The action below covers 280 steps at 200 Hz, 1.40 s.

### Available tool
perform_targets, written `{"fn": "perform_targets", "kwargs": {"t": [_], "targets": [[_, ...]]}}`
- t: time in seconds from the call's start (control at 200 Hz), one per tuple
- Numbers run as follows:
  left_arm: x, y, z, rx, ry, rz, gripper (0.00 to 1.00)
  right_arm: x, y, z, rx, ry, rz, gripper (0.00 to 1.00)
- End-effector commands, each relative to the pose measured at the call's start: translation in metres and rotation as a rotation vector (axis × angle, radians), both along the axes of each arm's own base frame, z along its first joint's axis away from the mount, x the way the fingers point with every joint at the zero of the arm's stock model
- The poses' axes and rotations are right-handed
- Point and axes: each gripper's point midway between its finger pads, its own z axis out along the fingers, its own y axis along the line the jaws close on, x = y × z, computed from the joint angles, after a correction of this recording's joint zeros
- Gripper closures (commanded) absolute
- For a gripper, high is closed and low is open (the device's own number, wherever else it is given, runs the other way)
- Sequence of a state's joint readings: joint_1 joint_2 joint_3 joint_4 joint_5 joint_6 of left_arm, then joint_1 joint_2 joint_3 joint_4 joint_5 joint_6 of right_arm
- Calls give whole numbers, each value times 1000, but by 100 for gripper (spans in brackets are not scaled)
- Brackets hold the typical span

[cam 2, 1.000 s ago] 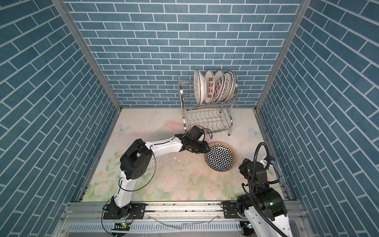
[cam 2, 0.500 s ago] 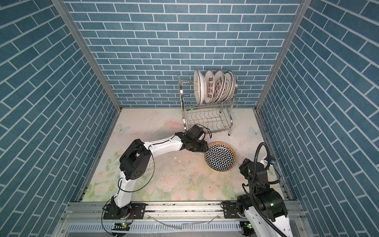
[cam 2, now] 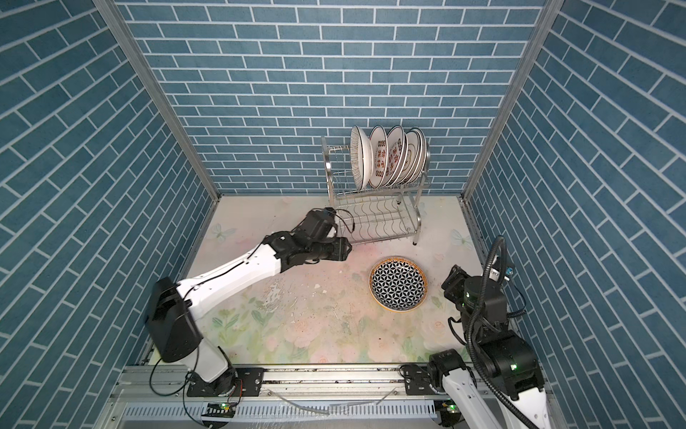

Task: Unload the plates from the dish rack
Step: Place the plate on the plate, then pick up the plate from the dish rack.

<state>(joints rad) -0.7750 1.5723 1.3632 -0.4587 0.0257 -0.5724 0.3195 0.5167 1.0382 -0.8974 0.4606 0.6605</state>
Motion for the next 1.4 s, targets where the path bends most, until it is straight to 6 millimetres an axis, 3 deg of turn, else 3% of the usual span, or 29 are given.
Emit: {"fn": "perform_targets", "kwargs": {"t": [0.0,0.25,0.35,0.535,0.68,0.955,1.18,1.395], "targets": [[-6,45,1,50,-23,62,35,11,2,55,-96,-72,41,29],[-26,121,27,4,-103,167,29,58,36,153,-193,-165,197,28],[-29,139,32,-3,-128,192,28,81,51,180,-225,-210,250,28],[-31,152,35,18,-161,204,28,118,81,217,-242,-297,356,28],[-34,168,40,43,-221,242,25,149,108,223,-224,-321,448,28],[-32,189,32,77,-228,280,20,194,161,212,-206,-308,590,27],[-27,192,23,73,-206,289,20,210,215,208,-305,-270,657,27],[-28,198,19,67,-195,317,19,222,248,198,-390,-231,627,28]]}}
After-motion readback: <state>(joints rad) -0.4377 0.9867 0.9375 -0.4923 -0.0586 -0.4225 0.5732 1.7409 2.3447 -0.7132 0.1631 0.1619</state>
